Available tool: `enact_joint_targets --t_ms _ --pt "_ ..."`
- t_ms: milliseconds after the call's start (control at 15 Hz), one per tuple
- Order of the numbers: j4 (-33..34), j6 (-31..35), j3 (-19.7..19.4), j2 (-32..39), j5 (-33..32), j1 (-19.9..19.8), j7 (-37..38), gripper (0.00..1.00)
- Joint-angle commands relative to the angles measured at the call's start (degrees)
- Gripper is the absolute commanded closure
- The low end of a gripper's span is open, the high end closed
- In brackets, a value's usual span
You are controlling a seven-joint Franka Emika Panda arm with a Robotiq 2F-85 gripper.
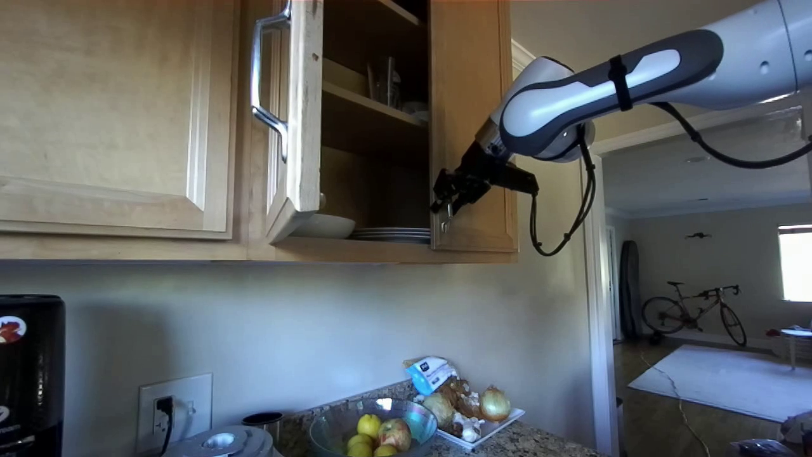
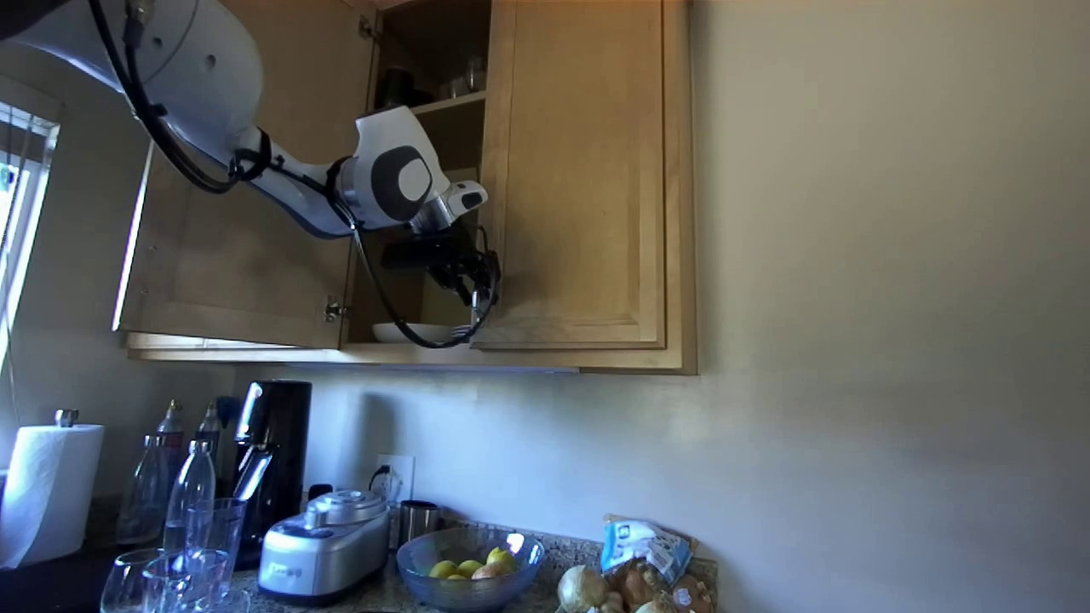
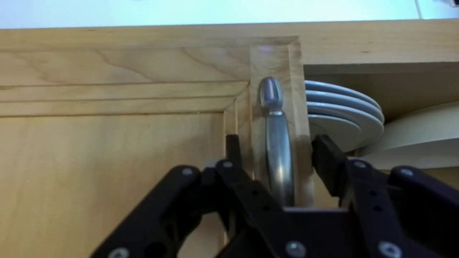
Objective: Open the top right cupboard door
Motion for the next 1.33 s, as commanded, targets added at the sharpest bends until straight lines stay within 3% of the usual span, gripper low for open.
enact_joint_targets --t_ms 0,67,333,800,1267 --pt "1.3 -3.7 0.2 0.0 0.4 0.4 2.5 0.74" --pt "1.2 -4.3 0.4 0.0 0.3 0.4 3.1 0.75" --pt "-0.4 -5.6 0.7 -1.3 0.5 0.7 3.9 0.94" --pt "-4.8 -13.7 -1.7 -8.6 1.4 0.7 -1.9 0.91" --pt "-11.8 -31.7 -6.5 -22.7 -1.4 -0.9 -12.4 0.91"
